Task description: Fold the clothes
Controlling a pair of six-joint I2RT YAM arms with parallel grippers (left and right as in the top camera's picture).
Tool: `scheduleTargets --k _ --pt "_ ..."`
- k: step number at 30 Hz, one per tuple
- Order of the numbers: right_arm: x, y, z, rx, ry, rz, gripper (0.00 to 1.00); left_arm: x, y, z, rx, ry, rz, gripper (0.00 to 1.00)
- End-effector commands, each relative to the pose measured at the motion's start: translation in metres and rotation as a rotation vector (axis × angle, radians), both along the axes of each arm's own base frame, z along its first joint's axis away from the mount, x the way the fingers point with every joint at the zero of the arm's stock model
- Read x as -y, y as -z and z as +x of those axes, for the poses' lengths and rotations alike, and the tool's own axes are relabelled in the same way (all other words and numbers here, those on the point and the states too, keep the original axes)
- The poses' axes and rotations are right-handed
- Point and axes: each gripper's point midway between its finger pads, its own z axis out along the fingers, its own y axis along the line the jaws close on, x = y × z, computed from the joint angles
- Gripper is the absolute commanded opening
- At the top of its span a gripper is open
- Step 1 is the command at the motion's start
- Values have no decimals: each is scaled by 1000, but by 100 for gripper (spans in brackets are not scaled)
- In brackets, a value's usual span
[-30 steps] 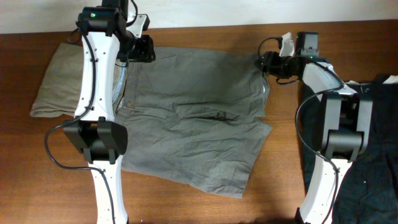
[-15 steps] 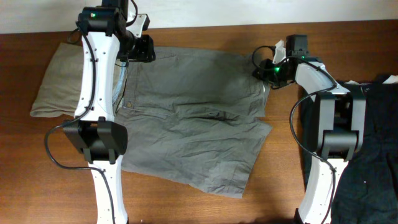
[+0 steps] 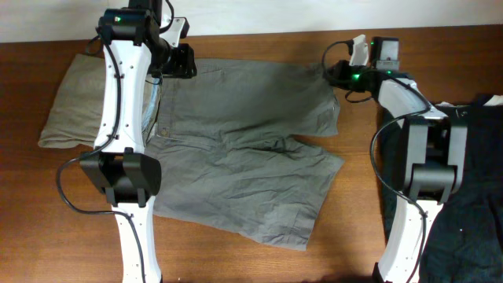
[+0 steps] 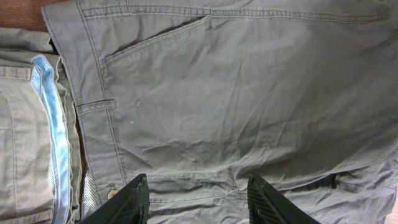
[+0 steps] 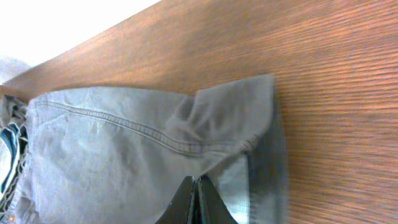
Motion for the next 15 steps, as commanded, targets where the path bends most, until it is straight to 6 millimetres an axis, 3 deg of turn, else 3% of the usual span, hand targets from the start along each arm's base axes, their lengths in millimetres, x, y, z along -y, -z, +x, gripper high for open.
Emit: scheduleTargets --k 1,2,5,8,11,13,15 --pt "16 -11 5 -3 35 47 4 2 -10 5 44 19 -9 51" --pt "26 -4 1 -55 82 54 4 2 -10 6 47 19 -10 51" --pt "30 7 -13 -127 80 49 8 3 -10 6 50 19 -10 51" --pt "21 24 -24 -182 62 -17 33 3 -10 7 51 19 -10 52" --pt "8 44 -25 -210 52 -52 42 5 -10 6 50 23 -10 51" --pt "0 57 -22 -210 37 -56 45 6 -10 6 50 25 -11 51" --pt "0 54 -13 -167 41 -59 41 6 -10 4 42 26 -10 51"
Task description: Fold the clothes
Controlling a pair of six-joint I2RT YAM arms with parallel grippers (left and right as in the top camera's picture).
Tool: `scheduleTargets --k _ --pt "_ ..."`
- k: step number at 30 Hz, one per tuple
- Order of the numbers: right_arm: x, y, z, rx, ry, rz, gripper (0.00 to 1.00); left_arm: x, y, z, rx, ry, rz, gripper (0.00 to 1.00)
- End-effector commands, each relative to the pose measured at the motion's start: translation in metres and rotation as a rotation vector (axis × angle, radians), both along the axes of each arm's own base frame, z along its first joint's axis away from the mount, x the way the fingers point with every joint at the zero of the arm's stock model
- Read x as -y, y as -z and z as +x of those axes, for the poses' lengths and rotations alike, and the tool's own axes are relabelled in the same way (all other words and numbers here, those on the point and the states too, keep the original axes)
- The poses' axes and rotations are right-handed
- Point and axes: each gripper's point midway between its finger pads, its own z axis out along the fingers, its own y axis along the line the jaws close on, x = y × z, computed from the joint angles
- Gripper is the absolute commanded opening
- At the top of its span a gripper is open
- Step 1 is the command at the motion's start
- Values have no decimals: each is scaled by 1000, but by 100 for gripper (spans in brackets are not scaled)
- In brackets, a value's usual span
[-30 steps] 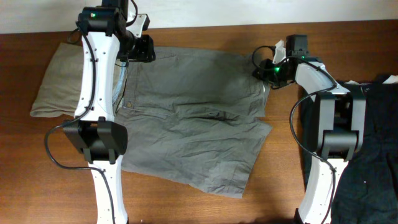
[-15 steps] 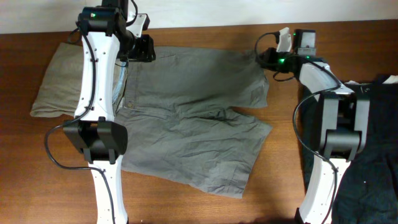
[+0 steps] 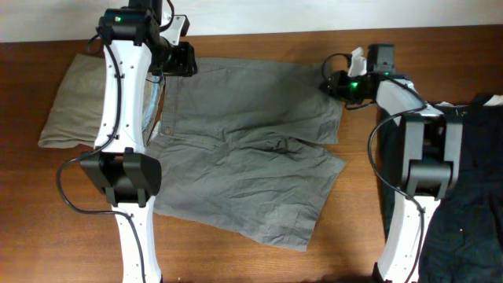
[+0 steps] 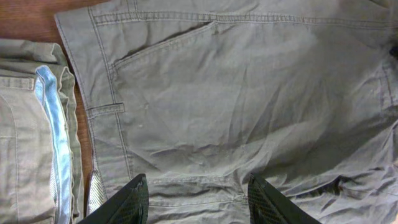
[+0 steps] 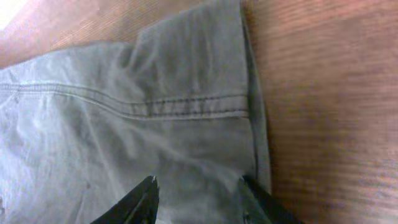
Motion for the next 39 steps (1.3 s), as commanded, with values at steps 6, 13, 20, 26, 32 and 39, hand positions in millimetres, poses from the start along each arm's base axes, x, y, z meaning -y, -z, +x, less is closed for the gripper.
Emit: scheduleTargets --k 6,13,20,26,32,39 --pt "16 -9 24 88 21 12 38 4 -8 -1 21 24 -7 52" --pt "17 -4 24 70 39 -34 51 5 -8 1 27 23 -8 52" --pt "-1 5 22 59 7 -30 36 4 -8 -1 20 24 -7 52" --pt "14 -13 33 111 19 1 36 4 -8 -1 21 23 -7 52" --pt "9 -23 34 121 -10 49 15 5 -8 1 28 24 -8 56" --pt "10 -8 21 45 6 23 23 5 -8 1 28 23 -8 56"
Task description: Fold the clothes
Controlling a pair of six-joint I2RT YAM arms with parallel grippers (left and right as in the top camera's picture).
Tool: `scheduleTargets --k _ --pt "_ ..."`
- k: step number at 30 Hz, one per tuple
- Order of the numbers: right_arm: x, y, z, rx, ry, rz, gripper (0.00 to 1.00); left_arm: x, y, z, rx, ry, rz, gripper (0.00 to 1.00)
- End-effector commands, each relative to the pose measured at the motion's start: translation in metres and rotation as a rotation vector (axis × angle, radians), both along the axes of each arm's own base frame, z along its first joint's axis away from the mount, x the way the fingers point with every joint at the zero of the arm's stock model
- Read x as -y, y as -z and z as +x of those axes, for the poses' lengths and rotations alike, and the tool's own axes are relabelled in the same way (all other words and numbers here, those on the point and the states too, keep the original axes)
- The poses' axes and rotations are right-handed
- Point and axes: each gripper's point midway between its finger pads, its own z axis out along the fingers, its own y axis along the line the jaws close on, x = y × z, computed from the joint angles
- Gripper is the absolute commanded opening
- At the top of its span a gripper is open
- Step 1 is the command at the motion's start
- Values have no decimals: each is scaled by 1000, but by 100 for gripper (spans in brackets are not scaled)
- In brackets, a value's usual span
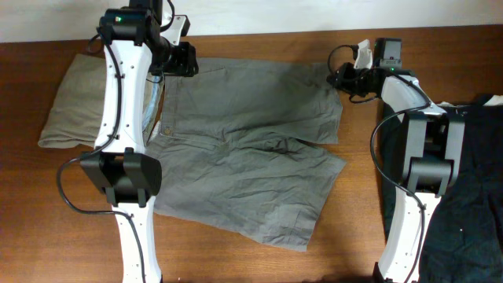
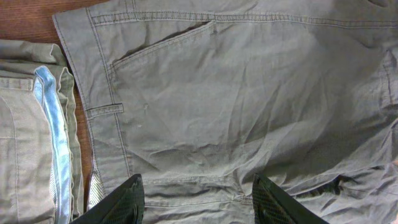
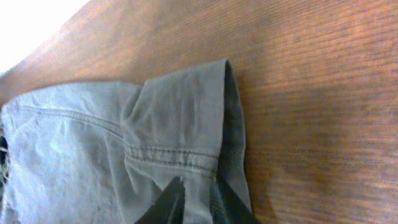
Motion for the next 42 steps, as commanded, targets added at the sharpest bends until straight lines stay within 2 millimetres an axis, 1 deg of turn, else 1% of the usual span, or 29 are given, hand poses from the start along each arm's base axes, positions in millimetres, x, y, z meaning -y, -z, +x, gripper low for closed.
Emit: scheduleTargets --k 1,4,5,6,7,9,11,13,14,15,16,18,21,22,24,25,26,27,29,30,31,33,34,36,37,38,40,41,42 --pt "-4 5 -1 -13 -9 -25 24 4 -8 1 26 20 -9 56" --pt "-13 6 -2 -16 -24 -28 22 4 -8 1 26 20 -9 56" --pt "-14 7 -1 -16 -22 -36 19 4 -8 0 24 20 -9 56" --pt "-13 8 -1 -18 -17 -46 9 4 -8 0 21 20 -9 56" --pt "-12 7 0 -18 -12 -48 4 4 -8 -1 18 20 -8 56" --pt "-9 -4 3 -17 12 -22 4 4 -8 -1 20 20 -8 56" --pt "-12 -41 9 46 -21 40 4 4 -8 1 26 20 -9 56" --pt "-3 -79 16 110 -1 53 4 4 -9 1 28 20 -9 56" --pt "2 -91 21 126 23 58 4 4 -9 1 29 20 -8 56" --pt "7 -97 26 138 47 49 4 4 -9 3 34 20 -9 56" --pt "13 -99 29 139 78 37 4 4 -10 4 39 20 -9 56" --pt "30 -94 35 139 153 -40 4 4 -11 6 49 20 -10 56" --pt "47 -92 43 150 237 -103 4 4 -10 7 52 22 -5 56" --pt "55 -91 45 155 271 -140 4 4 -11 7 53 22 -5 56" --pt "63 -91 49 172 300 -170 4 4 -11 7 53 22 -6 56" --pt "64 -95 54 200 303 -171 9 4 -11 7 53 22 -6 56" --pt "68 -99 58 224 319 -191 43 4 -11 7 53 22 -6 56" --pt "69 -101 59 240 312 -201 61 4 -11 7 53 22 -6 56" --pt "72 -101 58 236 306 -190 68 4 -10 6 51 22 -5 56" --pt "73 -103 51 216 281 -151 73 4 -10 5 47 22 -5 56" --pt "74 -108 45 206 257 -114 74 3 -9 5 44 25 0 57" --pt "73 -126 26 175 207 -38 76 3 -9 4 48 50 10 60" --pt "72 -140 13 165 173 -17 75 3 -9 4 52 62 13 61" --pt "74 -158 -13 121 150 -31 75 3 -8 4 56 83 21 61" --pt "73 -166 -31 98 119 -59 74 3 -7 3 50 83 21 61" --pt "69 -179 -51 82 78 -92 72 3 -5 0 35 86 23 61" --pt "64 -197 -73 71 51 -109 72 1 -3 -9 -1 89 27 61" --pt "62 -205 -81 69 49 -111 72 0 -3 -13 -16 88 28 60" --pt "59 -222 -94 75 47 -114 72 -1 -5 -21 -40 88 29 60"
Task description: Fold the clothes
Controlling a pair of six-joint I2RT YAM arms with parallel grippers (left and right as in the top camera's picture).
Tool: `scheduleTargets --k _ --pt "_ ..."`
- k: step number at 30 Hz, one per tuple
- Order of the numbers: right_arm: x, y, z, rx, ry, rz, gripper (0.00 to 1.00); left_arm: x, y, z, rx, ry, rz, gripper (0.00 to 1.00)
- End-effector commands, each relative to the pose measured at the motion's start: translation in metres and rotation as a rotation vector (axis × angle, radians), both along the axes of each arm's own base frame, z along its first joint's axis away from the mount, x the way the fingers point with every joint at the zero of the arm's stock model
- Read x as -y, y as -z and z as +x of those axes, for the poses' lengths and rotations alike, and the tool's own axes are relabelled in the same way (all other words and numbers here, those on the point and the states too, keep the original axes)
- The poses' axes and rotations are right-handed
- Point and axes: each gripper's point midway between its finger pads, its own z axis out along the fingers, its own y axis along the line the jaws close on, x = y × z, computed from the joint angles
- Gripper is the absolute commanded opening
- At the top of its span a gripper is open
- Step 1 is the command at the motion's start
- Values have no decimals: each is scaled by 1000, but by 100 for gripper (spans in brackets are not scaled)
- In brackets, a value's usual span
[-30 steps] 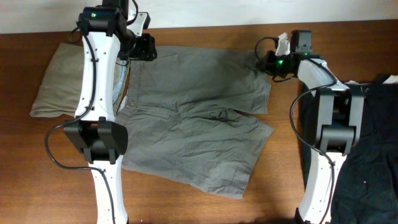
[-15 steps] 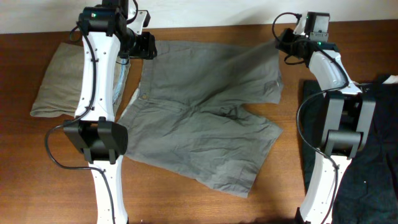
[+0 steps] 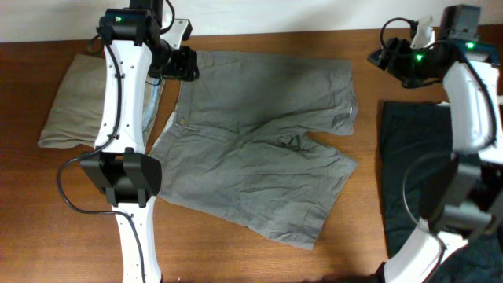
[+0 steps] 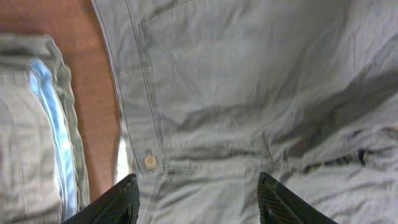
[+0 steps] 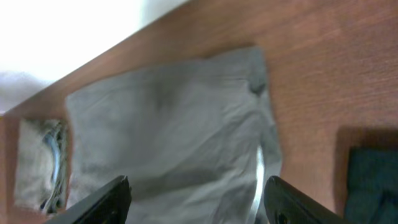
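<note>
Grey-green shorts (image 3: 259, 134) lie spread on the wooden table (image 3: 71, 204), waistband to the left and legs to the right. My left gripper (image 3: 182, 64) hovers open over the waistband's far corner. In the left wrist view the open left gripper (image 4: 202, 202) is above the shorts (image 4: 236, 93), near the waist button (image 4: 149, 160). My right gripper (image 3: 391, 59) is open and raised, right of the far leg's hem. The right wrist view shows the right gripper (image 5: 198, 202) well above the shorts (image 5: 168, 130).
A folded khaki garment (image 3: 67, 102) with a light-blue inner band (image 4: 53, 130) lies left of the shorts, close to the left arm. A dark garment (image 3: 428, 181) covers the table's right side, under the right arm. The table's far edge meets a white wall.
My right gripper was nearly shut at the far leg's hem; it is now open, higher and further right, clear of the cloth. The shorts lie further right. The left gripper stays open.
My right gripper was shut at the far leg's hem corner, then open over it, then closed on the hem again. The left gripper stayed open above the waistband. Now the shorts lie shifted right and the right gripper is open, away from them.
</note>
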Motion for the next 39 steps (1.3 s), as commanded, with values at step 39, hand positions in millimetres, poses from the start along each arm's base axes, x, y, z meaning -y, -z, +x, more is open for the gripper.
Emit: scheduleTargets --k 39 --pt "-28 145 85 141 80 -63 49 -28 2 -75 -136 19 137 72"
